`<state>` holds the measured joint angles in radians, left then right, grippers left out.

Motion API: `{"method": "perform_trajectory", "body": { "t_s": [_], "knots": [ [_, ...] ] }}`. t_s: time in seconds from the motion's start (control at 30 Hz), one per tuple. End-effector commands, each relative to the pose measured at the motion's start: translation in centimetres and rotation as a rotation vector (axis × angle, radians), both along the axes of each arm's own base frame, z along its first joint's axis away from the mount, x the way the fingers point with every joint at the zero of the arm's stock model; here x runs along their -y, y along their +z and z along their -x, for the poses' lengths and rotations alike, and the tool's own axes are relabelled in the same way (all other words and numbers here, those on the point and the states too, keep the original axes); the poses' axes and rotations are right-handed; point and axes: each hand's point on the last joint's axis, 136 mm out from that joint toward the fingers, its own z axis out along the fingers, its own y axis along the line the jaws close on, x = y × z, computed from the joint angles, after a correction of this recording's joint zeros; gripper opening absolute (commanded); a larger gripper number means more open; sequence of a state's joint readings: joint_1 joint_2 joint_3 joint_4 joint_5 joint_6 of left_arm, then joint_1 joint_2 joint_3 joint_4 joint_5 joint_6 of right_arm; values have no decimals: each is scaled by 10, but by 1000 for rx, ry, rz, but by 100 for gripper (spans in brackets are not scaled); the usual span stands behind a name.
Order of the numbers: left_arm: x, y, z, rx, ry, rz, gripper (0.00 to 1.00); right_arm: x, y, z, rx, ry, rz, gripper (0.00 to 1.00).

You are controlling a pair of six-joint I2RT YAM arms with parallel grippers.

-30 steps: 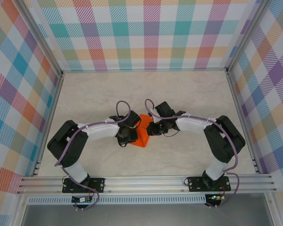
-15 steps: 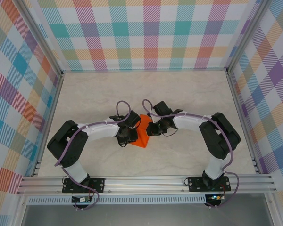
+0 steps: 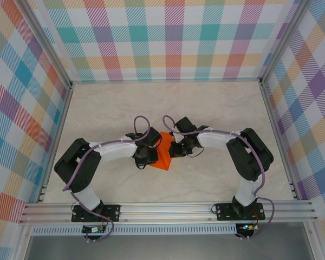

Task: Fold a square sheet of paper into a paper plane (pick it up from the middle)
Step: Fold the triangle a second time at the center of the table.

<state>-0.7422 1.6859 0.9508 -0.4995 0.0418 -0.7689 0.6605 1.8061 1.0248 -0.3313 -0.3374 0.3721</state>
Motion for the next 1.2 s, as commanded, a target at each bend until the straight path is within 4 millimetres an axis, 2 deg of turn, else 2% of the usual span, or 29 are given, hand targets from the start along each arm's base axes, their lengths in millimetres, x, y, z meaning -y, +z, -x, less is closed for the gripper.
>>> {"method": "perform_trajectory", "body": {
  "t_s": [0.0,1.17],
  "knots": [
    [-8,-2,7,-17,-6,-43,9,-1,1,-7,14,9,10,8],
    [-6,-4,7,-25,-3,-39,9,1,-8,-11,7,1,48,9]
  ]
}}
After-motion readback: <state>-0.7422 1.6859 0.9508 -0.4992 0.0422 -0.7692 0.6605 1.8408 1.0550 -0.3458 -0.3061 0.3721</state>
